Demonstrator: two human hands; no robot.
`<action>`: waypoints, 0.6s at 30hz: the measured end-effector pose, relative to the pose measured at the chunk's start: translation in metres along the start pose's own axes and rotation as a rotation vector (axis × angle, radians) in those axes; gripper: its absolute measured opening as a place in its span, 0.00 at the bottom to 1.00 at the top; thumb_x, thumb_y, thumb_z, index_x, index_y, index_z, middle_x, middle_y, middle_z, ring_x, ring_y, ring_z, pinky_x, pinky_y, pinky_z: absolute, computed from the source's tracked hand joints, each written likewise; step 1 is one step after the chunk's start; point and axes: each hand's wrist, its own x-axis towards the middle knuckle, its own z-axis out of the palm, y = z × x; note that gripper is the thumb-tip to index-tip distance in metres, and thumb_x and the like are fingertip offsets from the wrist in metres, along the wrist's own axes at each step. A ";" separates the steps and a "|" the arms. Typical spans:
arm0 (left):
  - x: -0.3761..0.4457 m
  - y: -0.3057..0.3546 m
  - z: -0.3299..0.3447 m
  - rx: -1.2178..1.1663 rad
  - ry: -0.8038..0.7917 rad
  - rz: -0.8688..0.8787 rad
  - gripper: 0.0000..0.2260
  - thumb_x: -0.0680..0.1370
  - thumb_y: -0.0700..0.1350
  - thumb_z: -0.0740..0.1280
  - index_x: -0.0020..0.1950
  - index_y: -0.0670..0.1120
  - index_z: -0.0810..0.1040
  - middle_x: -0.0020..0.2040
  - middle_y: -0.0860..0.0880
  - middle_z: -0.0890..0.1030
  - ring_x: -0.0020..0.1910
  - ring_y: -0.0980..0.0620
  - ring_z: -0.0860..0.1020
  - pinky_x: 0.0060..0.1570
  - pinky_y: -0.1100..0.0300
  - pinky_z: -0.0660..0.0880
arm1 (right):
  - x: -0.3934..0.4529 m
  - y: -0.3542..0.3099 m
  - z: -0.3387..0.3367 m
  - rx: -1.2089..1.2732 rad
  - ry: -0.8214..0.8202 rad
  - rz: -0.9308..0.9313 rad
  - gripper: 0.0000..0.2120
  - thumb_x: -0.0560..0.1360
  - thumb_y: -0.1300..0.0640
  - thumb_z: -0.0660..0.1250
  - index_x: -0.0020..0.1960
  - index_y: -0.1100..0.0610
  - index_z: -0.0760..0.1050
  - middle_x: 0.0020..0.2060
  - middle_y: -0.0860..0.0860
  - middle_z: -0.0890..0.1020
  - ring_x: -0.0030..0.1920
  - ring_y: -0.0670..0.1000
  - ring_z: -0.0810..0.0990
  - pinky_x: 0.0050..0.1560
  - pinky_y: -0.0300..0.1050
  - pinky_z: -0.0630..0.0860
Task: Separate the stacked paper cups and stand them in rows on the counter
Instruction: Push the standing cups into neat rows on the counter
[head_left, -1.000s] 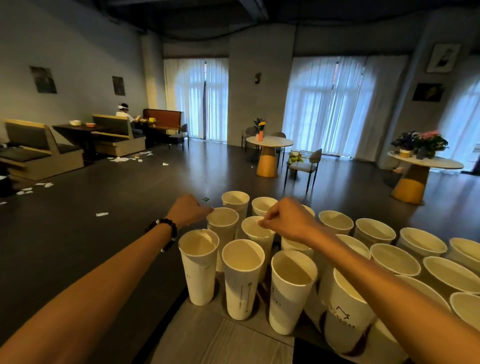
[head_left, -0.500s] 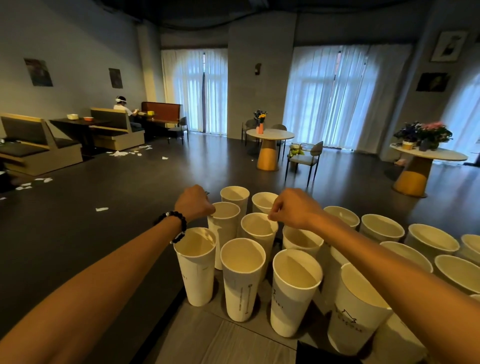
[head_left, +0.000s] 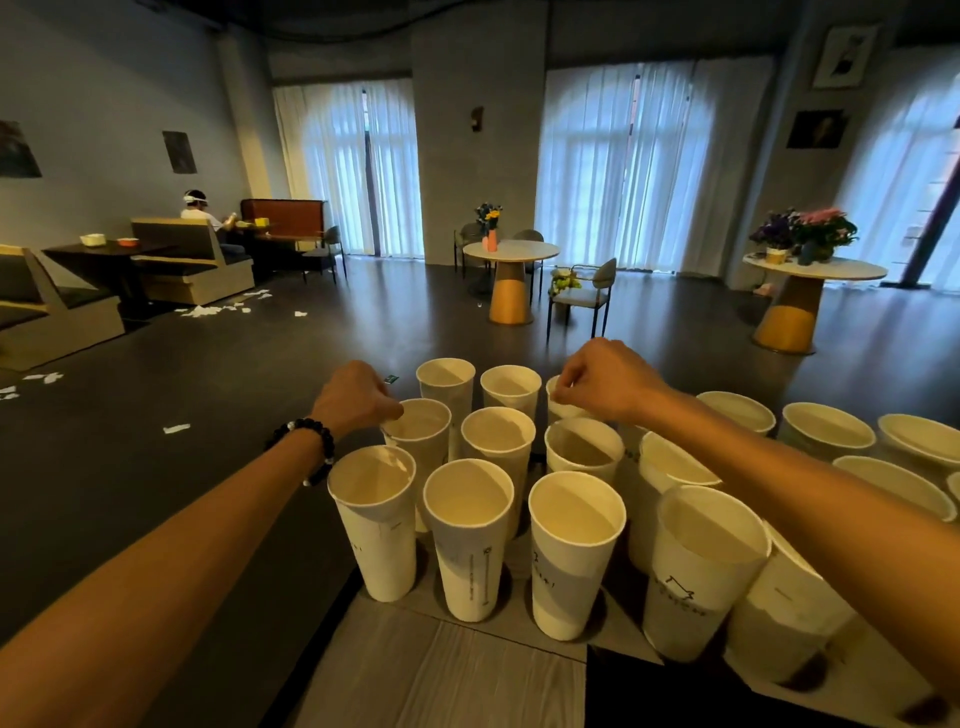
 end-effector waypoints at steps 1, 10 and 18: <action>-0.001 0.000 -0.001 0.001 0.002 0.003 0.06 0.73 0.40 0.75 0.42 0.36 0.84 0.43 0.37 0.85 0.44 0.41 0.84 0.36 0.61 0.76 | -0.002 0.002 -0.003 -0.002 0.000 0.010 0.09 0.75 0.53 0.71 0.50 0.57 0.85 0.45 0.53 0.85 0.39 0.46 0.78 0.42 0.40 0.76; -0.015 0.017 -0.009 -0.129 0.235 0.205 0.04 0.74 0.40 0.75 0.46 0.41 0.84 0.43 0.45 0.84 0.41 0.50 0.81 0.43 0.56 0.79 | -0.019 0.028 -0.025 -0.071 -0.041 0.076 0.09 0.73 0.53 0.73 0.49 0.57 0.85 0.46 0.53 0.84 0.44 0.51 0.81 0.51 0.50 0.81; -0.061 0.103 0.015 0.057 -0.112 0.633 0.09 0.76 0.53 0.73 0.49 0.48 0.86 0.43 0.56 0.83 0.39 0.59 0.78 0.37 0.67 0.74 | -0.042 0.031 -0.016 -0.279 -0.091 0.102 0.11 0.74 0.47 0.72 0.44 0.54 0.84 0.40 0.50 0.84 0.38 0.48 0.81 0.45 0.45 0.82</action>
